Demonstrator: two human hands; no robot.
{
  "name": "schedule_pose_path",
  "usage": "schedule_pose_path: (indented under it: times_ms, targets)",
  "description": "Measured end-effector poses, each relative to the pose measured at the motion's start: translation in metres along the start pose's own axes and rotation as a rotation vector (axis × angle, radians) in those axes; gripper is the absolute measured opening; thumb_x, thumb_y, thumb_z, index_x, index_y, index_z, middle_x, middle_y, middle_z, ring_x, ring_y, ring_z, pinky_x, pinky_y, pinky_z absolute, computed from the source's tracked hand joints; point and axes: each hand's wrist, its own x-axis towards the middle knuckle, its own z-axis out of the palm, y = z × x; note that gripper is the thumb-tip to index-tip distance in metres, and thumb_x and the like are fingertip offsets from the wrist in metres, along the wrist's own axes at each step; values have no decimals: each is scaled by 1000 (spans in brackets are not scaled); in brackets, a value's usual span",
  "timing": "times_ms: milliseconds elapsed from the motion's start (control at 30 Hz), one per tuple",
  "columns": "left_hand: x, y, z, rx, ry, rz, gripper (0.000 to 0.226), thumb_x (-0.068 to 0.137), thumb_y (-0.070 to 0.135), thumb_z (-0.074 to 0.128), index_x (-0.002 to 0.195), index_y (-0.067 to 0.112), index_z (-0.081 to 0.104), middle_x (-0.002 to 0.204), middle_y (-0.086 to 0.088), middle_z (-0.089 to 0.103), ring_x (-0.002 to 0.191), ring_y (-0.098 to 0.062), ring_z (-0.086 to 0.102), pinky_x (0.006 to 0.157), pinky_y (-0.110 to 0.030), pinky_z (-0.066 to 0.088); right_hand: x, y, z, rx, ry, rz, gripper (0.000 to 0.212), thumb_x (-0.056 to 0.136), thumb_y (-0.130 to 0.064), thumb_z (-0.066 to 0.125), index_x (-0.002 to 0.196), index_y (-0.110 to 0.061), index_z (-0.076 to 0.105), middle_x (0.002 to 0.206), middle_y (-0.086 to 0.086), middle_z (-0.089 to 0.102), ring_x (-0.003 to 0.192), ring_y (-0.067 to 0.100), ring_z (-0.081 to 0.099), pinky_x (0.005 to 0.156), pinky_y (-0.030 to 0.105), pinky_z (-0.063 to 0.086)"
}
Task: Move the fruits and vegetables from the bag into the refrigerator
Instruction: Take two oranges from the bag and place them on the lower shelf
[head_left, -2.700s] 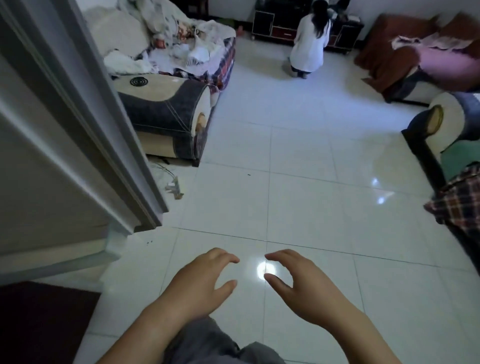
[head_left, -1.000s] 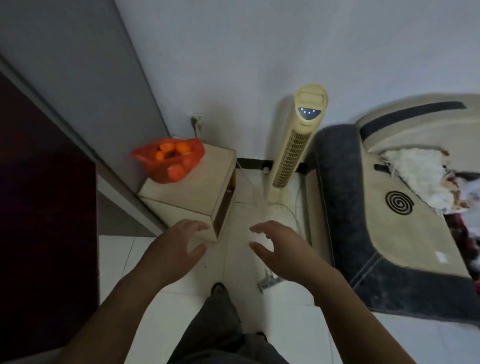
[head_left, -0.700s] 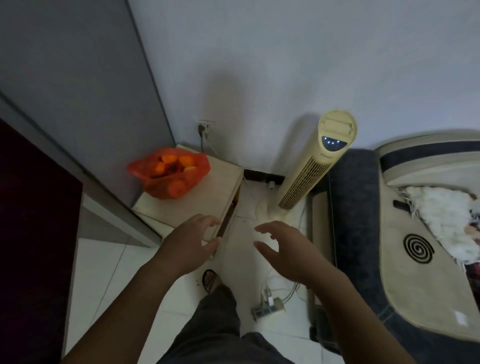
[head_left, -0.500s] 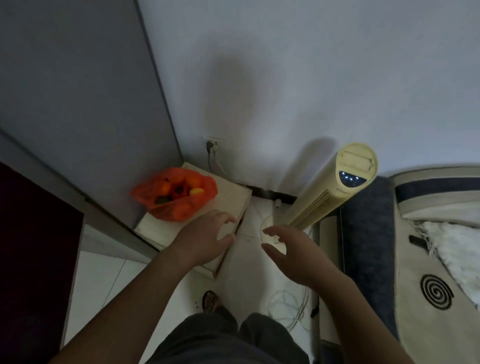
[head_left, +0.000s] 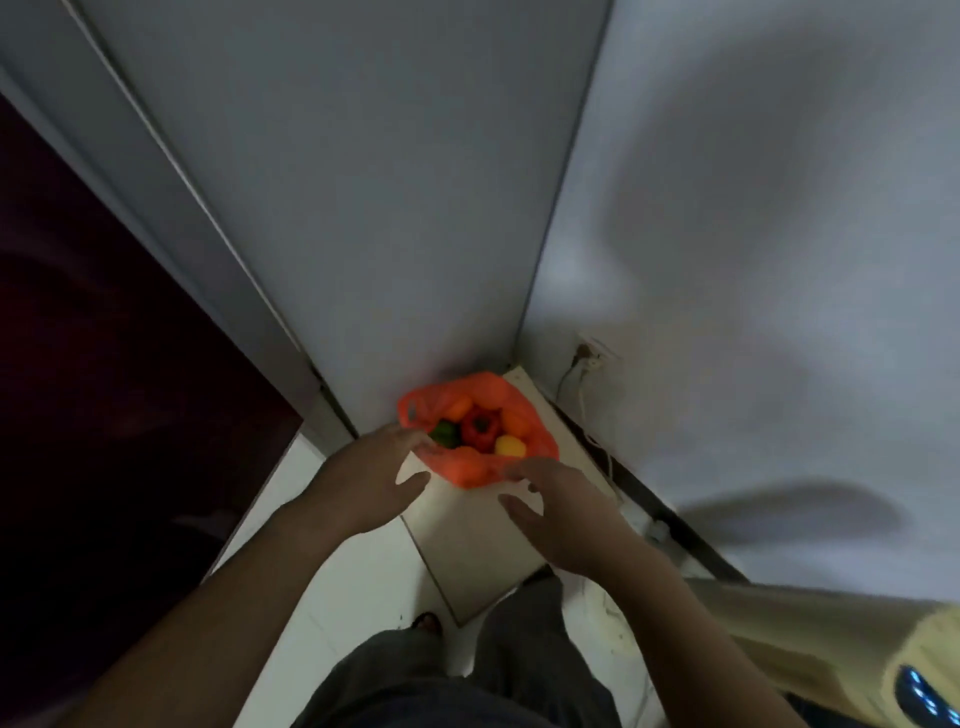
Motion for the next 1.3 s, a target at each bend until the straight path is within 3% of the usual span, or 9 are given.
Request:
schedule_pose_path:
  times_ms: [333, 467, 567, 700, 833, 967, 1133, 1200, 1300]
  targets:
    - [46, -25, 57, -1, -60, -256, 36, 86, 38, 49, 121, 30, 52, 119, 9, 56, 108, -12, 53, 90, -30, 46, 93, 88, -15, -97, -271, -214, 37, 90, -36, 54, 124, -22, 53, 125, -2, 55, 114, 15, 50, 94, 28, 42]
    - [92, -28, 83, -12, 85, -185, 35, 84, 38, 50, 118, 30, 52, 115, 5, 60, 103, -18, 58, 82, -31, 49, 143, 122, -2, -146, -217, -267, 48, 84, -45, 43, 121, -18, 56, 123, 2, 57, 113, 23, 52, 92, 31, 41]
    - [127, -35, 103, -26, 164, -116, 33, 80, 40, 43, 111, 32, 51, 107, 4, 64, 91, -17, 62, 66, -29, 52, 179, 142, 21, -161, -216, -293, 52, 83, -47, 38, 125, -20, 52, 127, 0, 53, 115, 18, 49, 89, 21, 34]
    - [164, -53, 135, -32, 178, -87, 40, 80, 39, 39, 114, 27, 57, 114, 5, 62, 99, -15, 61, 74, -27, 52, 217, 161, 54, -89, -229, -297, 50, 84, -42, 42, 128, -20, 49, 132, -1, 50, 121, 15, 45, 100, 22, 33]
    - [185, -74, 146, 83, 224, -18, 37, 81, 34, 41, 111, 23, 60, 108, 1, 66, 91, -17, 65, 73, -21, 48, 247, 180, 80, -58, -126, -306, 39, 89, -35, 46, 125, -20, 52, 127, -1, 54, 120, 14, 45, 103, 22, 33]
    - [196, -93, 158, 156, 190, 46, 35, 83, 30, 43, 112, 22, 61, 107, 1, 67, 90, -15, 64, 70, -19, 46, 263, 189, 101, -58, -81, -340, 47, 92, -45, 34, 128, -19, 51, 131, 0, 54, 125, 14, 43, 109, 27, 31]
    - [219, -119, 177, 295, 81, 36, 52, 81, 40, 40, 127, 20, 53, 126, -11, 59, 112, -29, 59, 89, -40, 48, 285, 211, 122, -192, -126, -355, 75, 89, -60, 14, 145, -13, 29, 154, 8, 25, 144, 23, 17, 116, 32, 7]
    - [231, -128, 179, 305, 46, -15, 61, 80, 48, 37, 136, 24, 41, 139, -12, 47, 126, -32, 47, 99, -45, 38, 301, 218, 124, -220, -152, -329, 83, 86, -67, 6, 147, -13, 19, 157, 7, 14, 145, 22, 7, 118, 35, 7]
    - [245, -146, 187, 255, 14, -127, 74, 78, 60, 31, 145, 29, 21, 153, -6, 24, 138, -28, 29, 110, -41, 26, 327, 223, 126, -170, -186, -231, 74, 88, -56, 17, 148, -12, 15, 158, 4, 7, 145, 17, 5, 118, 33, 10]
